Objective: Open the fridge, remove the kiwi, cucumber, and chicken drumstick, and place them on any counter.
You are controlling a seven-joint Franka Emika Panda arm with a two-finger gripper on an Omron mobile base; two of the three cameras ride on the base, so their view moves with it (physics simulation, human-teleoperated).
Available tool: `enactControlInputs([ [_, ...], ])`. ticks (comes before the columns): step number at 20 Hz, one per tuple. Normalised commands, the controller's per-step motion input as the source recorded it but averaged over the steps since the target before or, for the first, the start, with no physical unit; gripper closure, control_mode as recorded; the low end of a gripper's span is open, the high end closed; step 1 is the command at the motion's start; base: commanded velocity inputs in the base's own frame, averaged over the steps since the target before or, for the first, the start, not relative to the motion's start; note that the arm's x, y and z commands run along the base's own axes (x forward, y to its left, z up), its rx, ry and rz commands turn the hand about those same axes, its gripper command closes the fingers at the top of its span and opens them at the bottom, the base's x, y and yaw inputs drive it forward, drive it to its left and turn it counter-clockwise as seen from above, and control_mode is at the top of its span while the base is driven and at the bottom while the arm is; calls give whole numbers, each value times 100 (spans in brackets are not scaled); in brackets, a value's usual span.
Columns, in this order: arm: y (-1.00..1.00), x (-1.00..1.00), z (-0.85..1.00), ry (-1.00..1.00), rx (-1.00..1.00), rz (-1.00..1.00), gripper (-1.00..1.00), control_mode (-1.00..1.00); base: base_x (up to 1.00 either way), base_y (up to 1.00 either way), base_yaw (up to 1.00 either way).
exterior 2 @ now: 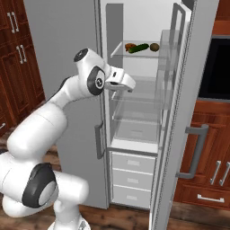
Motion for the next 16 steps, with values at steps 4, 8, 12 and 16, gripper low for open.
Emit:
enactControlInputs([
  [4,100,-60,49,-5,15,11,-100,-100,0,0,0],
  [8,100,-60,46,-9,16,10,-100,-100,0,0,0],
  [12,82,-46,31,-9,26,9,-100,-100,0,0,0],
  [16,56,-14,14,-6,21,17,-100,-100,0,0,0],
])
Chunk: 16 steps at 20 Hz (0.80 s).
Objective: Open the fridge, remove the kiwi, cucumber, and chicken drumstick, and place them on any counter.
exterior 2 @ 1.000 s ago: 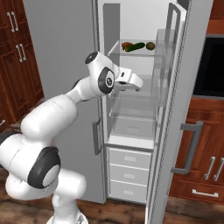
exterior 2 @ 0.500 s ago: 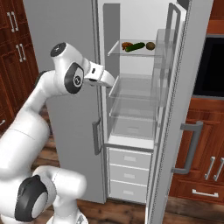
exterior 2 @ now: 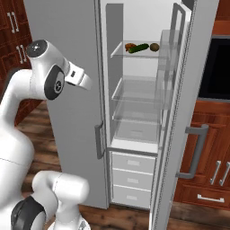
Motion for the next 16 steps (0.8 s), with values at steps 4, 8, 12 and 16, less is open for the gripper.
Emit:
enactControlInputs([
  [4,9,-20,0,0,1,9,-100,-100,0,0,0],
  [8,-2,-2,0,0,2,0,-100,-100,0,0,0],
  [12,-13,-31,5,-2,0,0,-100,-100,0,0,0],
  [16,-3,-49,24,-1,-1,0,-100,-100,0,0,0],
])
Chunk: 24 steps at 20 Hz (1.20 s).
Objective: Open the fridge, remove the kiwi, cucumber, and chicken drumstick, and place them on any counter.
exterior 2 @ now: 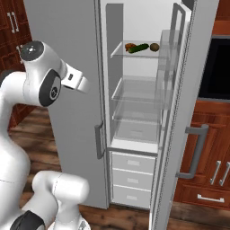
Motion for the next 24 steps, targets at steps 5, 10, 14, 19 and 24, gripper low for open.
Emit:
enactControlInputs([
  [5,-2,-55,13,0,-4,0,-100,-100,0,0,0],
  [10,-5,-49,17,0,-2,0,-100,-100,0,0,0],
  [14,-1,-44,17,0,-3,0,-100,-100,0,0,0],
  [19,-2,-38,5,0,-2,0,-100,-100,0,0,0],
  [24,-13,-40,0,4,-2,-2,-100,-100,0,0,0],
])
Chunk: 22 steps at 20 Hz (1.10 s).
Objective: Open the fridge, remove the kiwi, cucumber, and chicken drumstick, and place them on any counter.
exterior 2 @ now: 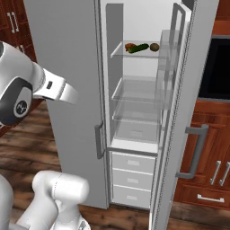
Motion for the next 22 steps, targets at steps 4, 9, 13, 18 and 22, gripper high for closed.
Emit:
enactControlInputs([
  [4,-17,-48,0,0,0,-5,-100,-100,0,0,0],
  [9,0,-1,0,2,0,0,-100,-100,0,0,0],
  [13,0,0,0,0,0,0,-100,100,4,0,1],
  [18,0,0,0,0,0,0,-100,100,15,-7,0],
  [22,0,0,0,0,0,0,-100,100,3,-36,0],
])
